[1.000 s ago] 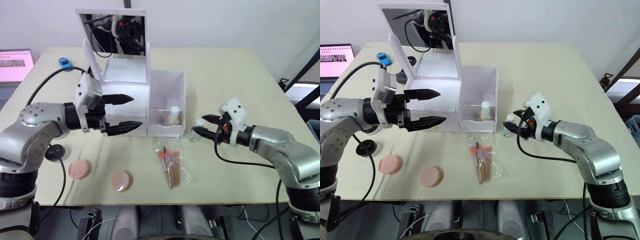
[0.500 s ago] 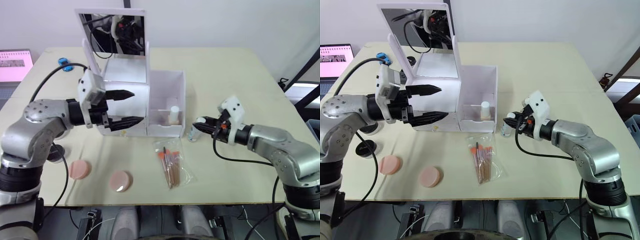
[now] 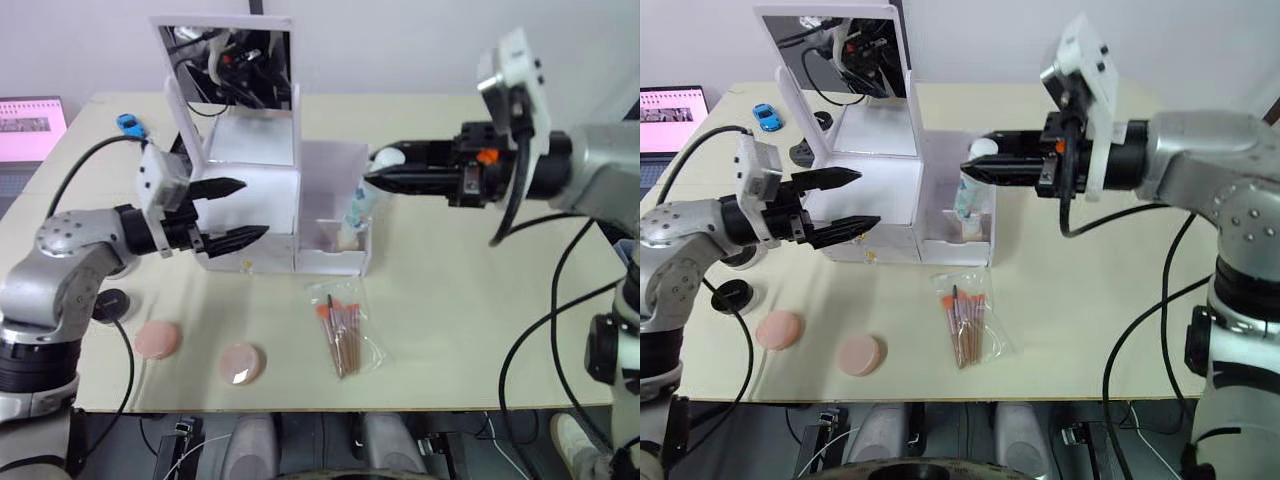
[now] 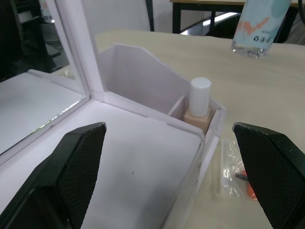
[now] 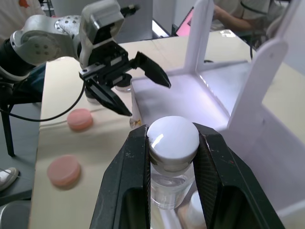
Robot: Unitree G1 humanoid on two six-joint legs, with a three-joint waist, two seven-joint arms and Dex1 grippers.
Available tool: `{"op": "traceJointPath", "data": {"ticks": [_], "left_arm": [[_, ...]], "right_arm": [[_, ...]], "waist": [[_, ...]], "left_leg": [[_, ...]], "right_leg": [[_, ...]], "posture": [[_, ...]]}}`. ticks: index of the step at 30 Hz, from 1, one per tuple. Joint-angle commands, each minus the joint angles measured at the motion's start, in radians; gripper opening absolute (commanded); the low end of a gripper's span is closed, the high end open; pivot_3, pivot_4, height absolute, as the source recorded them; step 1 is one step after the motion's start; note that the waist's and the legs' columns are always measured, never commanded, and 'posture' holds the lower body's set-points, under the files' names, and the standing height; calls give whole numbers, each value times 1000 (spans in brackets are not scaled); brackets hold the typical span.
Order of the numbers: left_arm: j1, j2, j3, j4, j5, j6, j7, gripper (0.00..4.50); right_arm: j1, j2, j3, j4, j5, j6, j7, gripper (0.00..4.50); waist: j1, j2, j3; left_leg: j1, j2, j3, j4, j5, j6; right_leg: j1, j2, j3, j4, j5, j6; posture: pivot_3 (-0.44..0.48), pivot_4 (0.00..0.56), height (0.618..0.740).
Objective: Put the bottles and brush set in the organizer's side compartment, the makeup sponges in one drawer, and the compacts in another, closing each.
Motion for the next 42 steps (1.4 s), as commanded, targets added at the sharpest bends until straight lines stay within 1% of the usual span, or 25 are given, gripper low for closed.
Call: {"op": "traceJointPath", "data": {"ticks": [1,3,5,7,12,17,22,27,34,35,36,39,40,41,42], "left_arm": [[12,12,51,-31,-9,-21,7,4500],[32,17,82,-36,-14,-36,3,4500],[56,27,125,-50,-35,-28,3,4500],[70,32,151,-63,-55,-15,8,4500],[105,46,211,-108,-105,19,32,4500],[127,52,222,-133,-115,30,51,4500],[130,59,222,-143,-125,38,69,4500],[126,63,219,-142,-125,41,74,4500],[111,66,198,-131,-114,37,64,4500],[109,65,196,-130,-114,37,64,4500],[107,63,193,-130,-115,39,63,4500],[101,62,184,-125,-113,37,62,4500],[99,63,180,-122,-109,35,60,4500],[98,65,176,-120,-105,32,58,4500],[99,69,172,-118,-105,36,55,4500]], "right_arm": [[-62,32,74,75,-97,-94,26,725],[-75,53,152,133,-175,-147,51,725],[-98,103,218,217,-248,-191,47,725],[-110,136,245,264,-293,-218,50,725],[-95,191,291,303,-347,-237,85,725],[-54,222,367,345,-431,-285,126,725],[-26,254,376,353,-461,-295,142,725],[9,272,415,386,-547,-375,147,725],[19,299,408,397,-587,-409,169,725],[19,299,404,393,-587,-406,173,1772],[18,298,399,389,-587,-403,177,2077],[12,290,383,369,-580,-390,190,3700],[8,287,373,360,-572,-382,194,4149],[5,285,362,351,-564,-372,197,4479],[4,281,347,338,-551,-356,203,4479]], "waist": [[-1,0,0],[-2,0,0],[-6,0,0],[-5,0,0],[3,0,0],[1,0,0],[0,0,0],[-1,0,0],[-1,0,0],[-1,0,0],[-1,0,0],[0,0,0],[0,0,0],[0,0,0],[1,0,0]], "left_leg": [[0,0,0,0,0,0],[0,0,0,0,0,0],[0,0,0,0,0,0],[0,0,0,-1,0,0],[-2,0,0,-2,0,0],[-1,0,0,-2,0,0],[-1,0,0,-1,0,0],[0,0,0,-1,0,0],[0,0,0,-1,0,0],[0,0,0,-1,0,0],[0,0,0,-1,0,0],[0,0,0,-1,0,0],[0,0,0,-1,0,0],[0,0,0,-1,0,0],[0,0,0,-1,0,0]], "right_leg": [[0,0,0,0,0,0],[0,0,0,1,0,0],[-1,0,0,1,0,0],[-2,1,0,2,0,0],[-3,1,0,2,0,0],[-2,0,0,2,0,0],[-3,1,0,3,0,0],[-2,1,0,3,0,0],[-3,1,0,3,0,0],[-3,1,0,3,0,0],[-2,1,0,3,0,0],[-2,1,0,3,0,0],[-2,1,0,3,0,0],[-2,1,0,3,0,0],[-2,1,0,3,0,0]], "posture": [[0,150,723],[0,150,723],[0,150,723],[0,150,723],[0,150,723],[0,150,723],[0,150,723],[0,150,723],[0,150,723],[0,150,723],[0,150,723],[0,150,723],[0,150,723],[0,150,723],[0,150,723]]}}
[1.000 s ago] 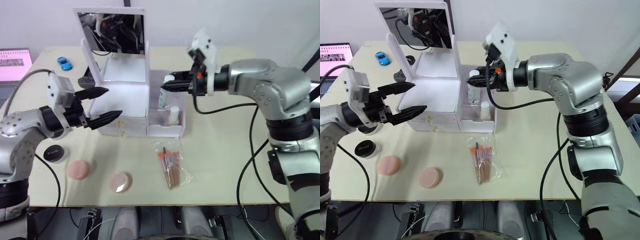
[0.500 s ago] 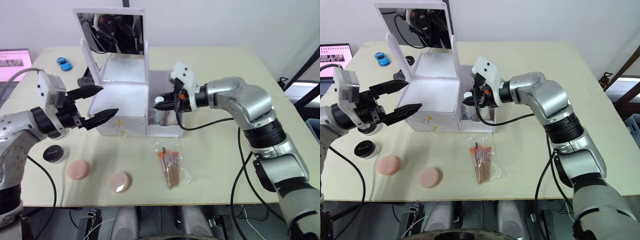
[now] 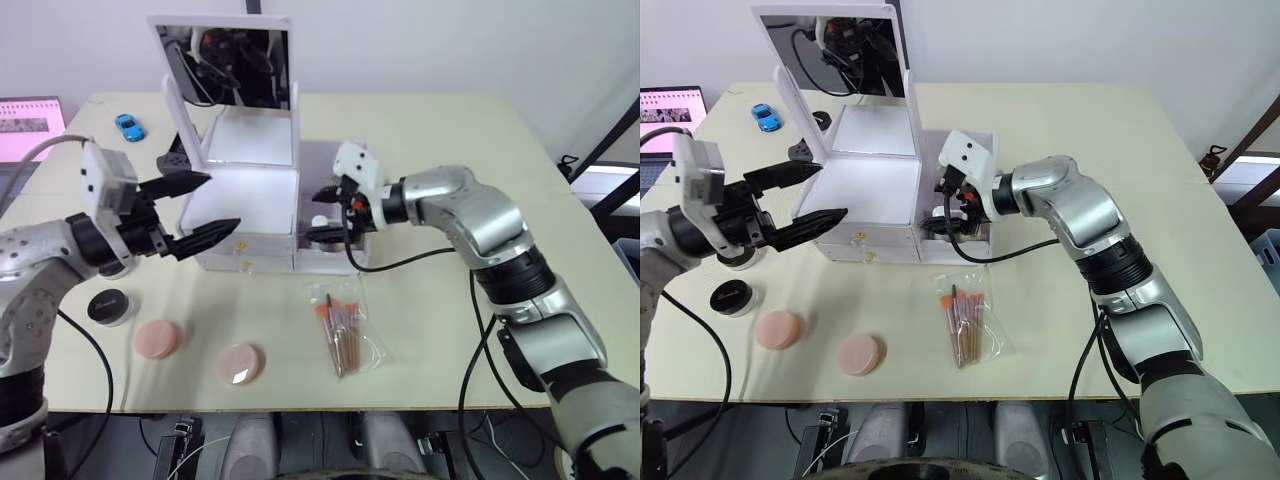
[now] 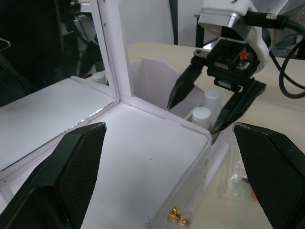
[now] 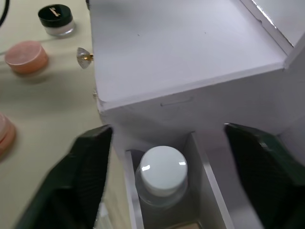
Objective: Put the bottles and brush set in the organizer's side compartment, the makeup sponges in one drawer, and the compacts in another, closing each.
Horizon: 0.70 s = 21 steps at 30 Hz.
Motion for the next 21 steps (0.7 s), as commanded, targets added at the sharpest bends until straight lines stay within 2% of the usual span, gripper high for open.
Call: {"op": "traceJointPath", "data": {"ticks": [1,4,7,9,11,15,17,21], "left_arm": [[-19,26,0,-5,2,-4,-9,4500],[-17,30,1,7,0,-4,-20,4500],[-42,17,44,56,-26,-4,2,4500],[-21,42,77,98,-16,-20,-27,4500],[5,72,117,157,8,-46,-61,4500],[87,128,213,373,62,-132,-150,4500],[133,169,228,500,125,-223,-212,4500],[97,218,257,723,157,-308,-257,4500]], "right_arm": [[-32,-21,-84,-76,47,39,24,4479],[-20,-58,-163,-131,110,74,54,4479],[-6,-94,-329,-218,254,79,106,4479],[-4,-133,-444,-230,342,131,108,4479],[33,-206,-503,-236,358,137,125,4479],[192,-357,-613,-283,368,88,181,4479],[295,-412,-679,-293,363,59,197,4479],[519,-448,-809,-227,275,-89,180,4479]], "waist": [[0,0,0],[1,0,0],[4,0,0],[2,0,0],[1,0,0],[-1,0,0],[-5,0,0],[2,-1,-1]], "left_leg": [[0,0,0,0,0,0],[0,0,0,0,0,0],[0,0,0,0,0,0],[0,0,0,0,0,0],[0,0,0,0,0,0],[1,0,0,-2,0,0],[1,0,1,-3,0,0],[1,1,1,-3,0,0]], "right_leg": [[0,0,0,0,0,0],[0,0,0,0,0,0],[0,0,0,-1,0,0],[0,0,0,-1,0,0],[1,0,0,-1,0,0],[0,0,0,-2,0,0],[-1,-1,0,-2,0,0],[-2,-1,0,-2,0,-1]], "posture": [[0,150,723],[0,150,723],[0,150,723],[0,150,723],[0,150,723],[0,150,723],[0,150,723],[0,150,723]]}}
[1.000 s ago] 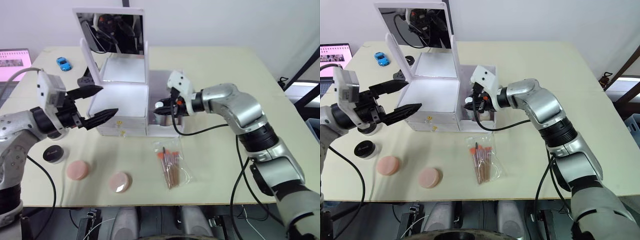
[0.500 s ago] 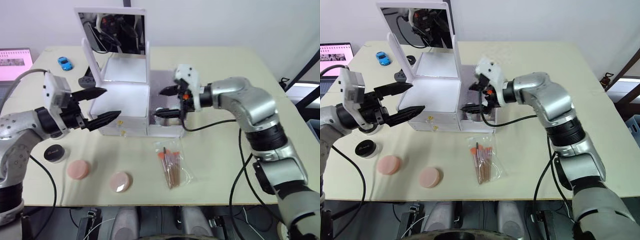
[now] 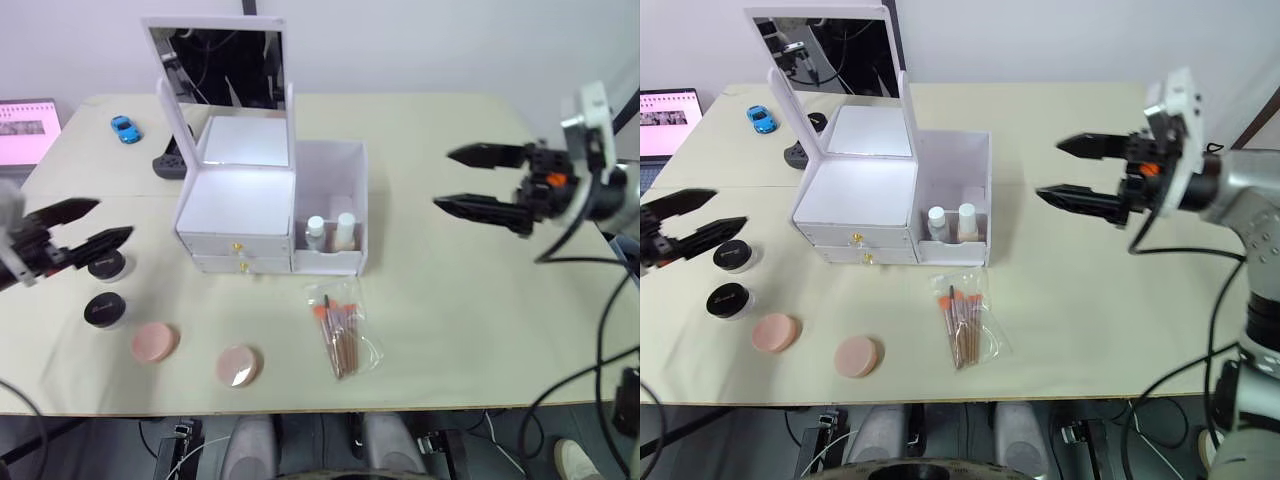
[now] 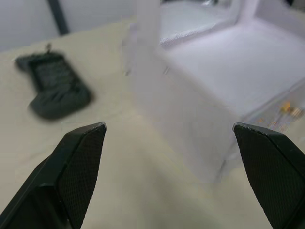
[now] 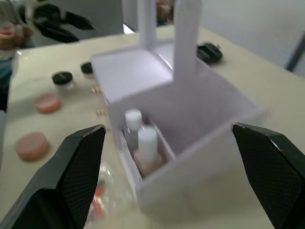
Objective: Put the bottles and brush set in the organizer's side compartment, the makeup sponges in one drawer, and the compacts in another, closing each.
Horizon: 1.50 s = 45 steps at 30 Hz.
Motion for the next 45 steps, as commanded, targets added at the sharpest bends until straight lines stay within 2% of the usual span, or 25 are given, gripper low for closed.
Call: {"op": "traceJointPath", "data": {"ticks": [1,7,10,14,17,22,28,31,33,36,38,40,42,45], "left_arm": [[-39,59,55,143,26,-85,-54,4500],[-90,116,60,432,90,-244,-100,4500],[-126,133,59,519,94,-244,-94,4500],[-146,143,32,551,118,-248,-106,4500],[-114,143,23,492,120,-238,-142,4500],[-38,141,77,166,-17,24,-172,4500],[-32,228,155,-173,-220,511,-41,4500],[32,263,241,-397,-348,747,-23,4500],[90,278,283,-514,-396,836,-45,4500],[118,293,284,-595,-434,901,-36,4500],[116,341,252,-613,-507,994,-65,4500],[55,403,172,-577,-602,1123,-26,4500],[-23,439,76,-562,-710,1192,19,4500],[-143,429,-60,-552,-877,1208,136,4500]], "right_arm": [[118,-7,-127,58,-74,-142,-33,4479],[312,4,-193,186,-164,-341,-44,4479],[371,1,-190,234,-195,-399,-48,4479],[350,-9,-177,223,-165,-383,-60,4479],[327,-17,-159,194,-139,-336,-64,4479],[258,-56,-81,60,-22,-170,-33,4479],[48,-61,3,-27,112,5,-80,4479],[-2,-58,37,-70,116,21,-105,4479],[-16,-67,71,-100,101,16,-102,4479],[-29,-92,117,-146,118,50,-81,4479],[-111,-91,148,-110,245,258,-117,4479],[-178,-60,152,-74,330,391,-173,4479],[-165,-28,148,-116,342,404,-229,4479],[-141,-24,179,-192,375,481,-294,4479]], "waist": [[3,-1,-1],[1,-1,-1],[-1,-1,-1],[-5,-1,-1],[-4,-1,-1],[0,-1,-1],[-2,-1,0],[-3,-1,0],[-5,-1,0],[-3,0,0],[-3,0,1],[-4,-1,1],[-2,-1,1],[-1,0,1]], "left_leg": [[0,0,0,1,0,0],[0,0,4,2,0,0],[0,0,4,0,0,0],[0,1,4,0,0,0],[1,1,4,0,0,0],[0,1,3,0,0,0],[0,1,3,0,0,0],[-1,1,3,-1,0,0],[-1,1,4,-1,0,0],[-1,1,4,-2,0,0],[-1,1,3,-1,0,0],[0,1,2,1,0,0],[1,0,0,1,0,0],[3,-1,-1,1,0,-1]], "right_leg": [[0,-1,0,0,0,0],[0,-3,0,-1,1,-1],[-1,-2,0,-1,1,-1],[-2,-2,0,1,1,-1],[-2,-2,0,2,1,-2],[-2,-2,0,1,1,-2],[-3,-2,0,1,1,-2],[-4,-2,0,0,1,-1],[-4,-2,0,-1,0,-1],[-4,-2,1,0,0,-1],[-5,-1,0,2,0,-1],[-5,-1,0,2,1,-3],[-5,-1,0,0,3,-5],[-5,-1,0,-1,1,-2]], "posture": [[0,150,723],[0,150,723],[0,150,723],[0,150,723],[0,150,723],[0,150,723],[0,150,723],[0,150,723],[0,150,723],[0,150,723],[0,150,723],[0,150,723],[0,150,723],[0,150,723]]}}
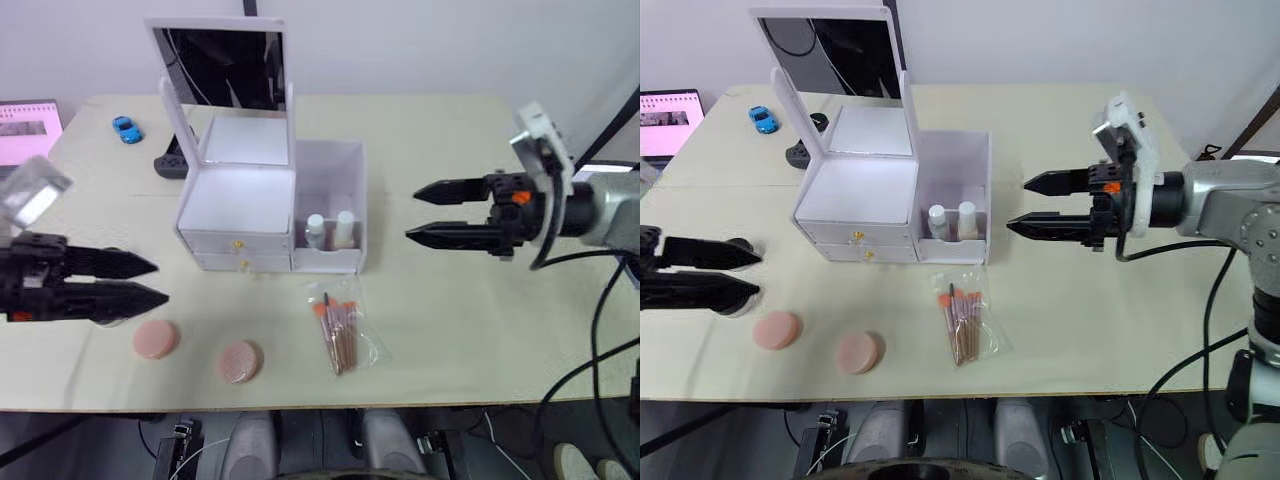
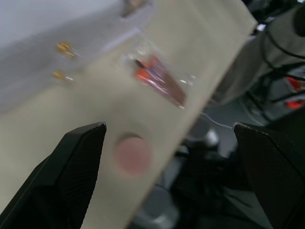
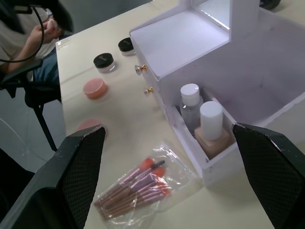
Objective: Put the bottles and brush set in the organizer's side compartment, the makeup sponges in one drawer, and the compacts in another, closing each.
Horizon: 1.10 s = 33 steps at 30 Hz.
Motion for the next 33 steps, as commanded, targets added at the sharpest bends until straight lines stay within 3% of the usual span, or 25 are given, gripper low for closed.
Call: {"op": "traceJointPath", "data": {"ticks": [1,4,10,11,17,21,26,33], "left_arm": [[-97,-17,-145,14,-211,7,150,4500],[-117,-62,-275,-7,-374,-72,339,3620],[-50,-124,-485,-114,-620,-274,678,393],[-46,-141,-518,-113,-640,-308,726,52],[-89,-299,-708,-137,-631,-429,1025,52],[-134,-426,-813,-123,-617,-450,1140,52],[-142,-547,-885,-31,-500,-431,1208,52],[-120,-656,-903,22,-363,-383,1218,52]], "right_arm": [[7,11,-4,-73,86,101,-75,4479],[20,38,-20,-95,159,170,-146,4500],[54,75,-24,-64,230,342,-313,4500],[60,81,-27,-57,244,370,-329,4500],[131,33,23,27,369,396,-475,4500],[173,58,63,95,442,396,-598,4500],[222,138,37,165,483,377,-741,4500],[229,160,69,215,567,359,-835,4500]], "waist": [[0,0,0],[0,0,0],[0,-1,0],[2,-1,0],[5,-1,0],[4,-3,-1],[4,-3,-2],[4,-4,-2]], "left_leg": [[-1,0,0,0,0,0],[-3,0,0,-1,0,0],[-4,0,0,-1,0,1],[-4,0,0,0,0,1],[-2,-1,-1,3,0,1],[-2,-2,-1,6,0,1],[-2,-3,-3,5,0,1],[-2,-3,-4,6,0,1]], "right_leg": [[0,0,0,0,0,-1],[1,1,0,2,2,-2],[1,1,1,2,1,-1],[1,1,1,2,1,-2],[6,1,1,2,2,-3],[9,1,2,0,2,-4],[9,2,3,1,2,-3],[10,3,3,1,2,-3]], "posture": [[0,150,723],[0,150,723],[0,150,723],[0,150,723],[0,150,723],[0,150,723],[0,150,723],[0,150,723]]}}
